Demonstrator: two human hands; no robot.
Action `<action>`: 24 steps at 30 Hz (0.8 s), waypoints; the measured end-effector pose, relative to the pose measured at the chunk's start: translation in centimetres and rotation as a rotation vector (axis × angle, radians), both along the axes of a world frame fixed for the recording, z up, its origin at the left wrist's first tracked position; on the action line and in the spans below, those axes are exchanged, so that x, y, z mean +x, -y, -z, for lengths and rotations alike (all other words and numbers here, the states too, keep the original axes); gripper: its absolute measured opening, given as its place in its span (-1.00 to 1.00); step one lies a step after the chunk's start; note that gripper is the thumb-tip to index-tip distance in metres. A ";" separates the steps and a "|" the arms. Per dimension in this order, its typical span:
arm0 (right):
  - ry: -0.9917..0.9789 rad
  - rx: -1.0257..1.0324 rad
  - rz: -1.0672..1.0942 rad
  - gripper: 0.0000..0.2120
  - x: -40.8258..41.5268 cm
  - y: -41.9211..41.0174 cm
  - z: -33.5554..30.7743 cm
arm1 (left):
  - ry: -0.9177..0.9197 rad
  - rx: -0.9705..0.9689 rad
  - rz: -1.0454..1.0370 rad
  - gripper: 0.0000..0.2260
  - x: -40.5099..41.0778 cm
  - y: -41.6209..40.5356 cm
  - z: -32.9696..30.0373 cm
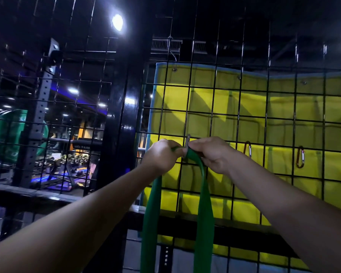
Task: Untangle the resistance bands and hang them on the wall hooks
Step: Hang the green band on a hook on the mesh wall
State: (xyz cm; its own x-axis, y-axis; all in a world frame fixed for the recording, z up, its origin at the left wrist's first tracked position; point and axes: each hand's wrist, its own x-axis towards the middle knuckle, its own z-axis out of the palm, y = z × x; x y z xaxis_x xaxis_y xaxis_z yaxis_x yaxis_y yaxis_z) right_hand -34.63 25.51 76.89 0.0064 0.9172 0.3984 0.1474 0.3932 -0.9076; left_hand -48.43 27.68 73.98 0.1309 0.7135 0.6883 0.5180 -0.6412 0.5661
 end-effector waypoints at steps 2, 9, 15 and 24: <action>0.007 0.038 0.041 -0.95 0.1 0.1 0.3 | 0.151 -0.029 0.062 -0.78 0.5 0.0 0.6; 0.071 0.020 0.207 -0.75 -0.8 -0.9 -0.5 | 0.228 0.107 0.007 -0.85 1.4 0.1 1.2; 0.098 -0.018 0.224 -0.73 -1.1 -1.5 -0.9 | 0.224 0.211 -0.052 -0.80 2.1 0.0 2.5; 0.061 -0.031 0.312 -0.72 -2.0 -1.7 -1.4 | 0.110 0.208 -0.003 -0.79 1.8 0.0 2.0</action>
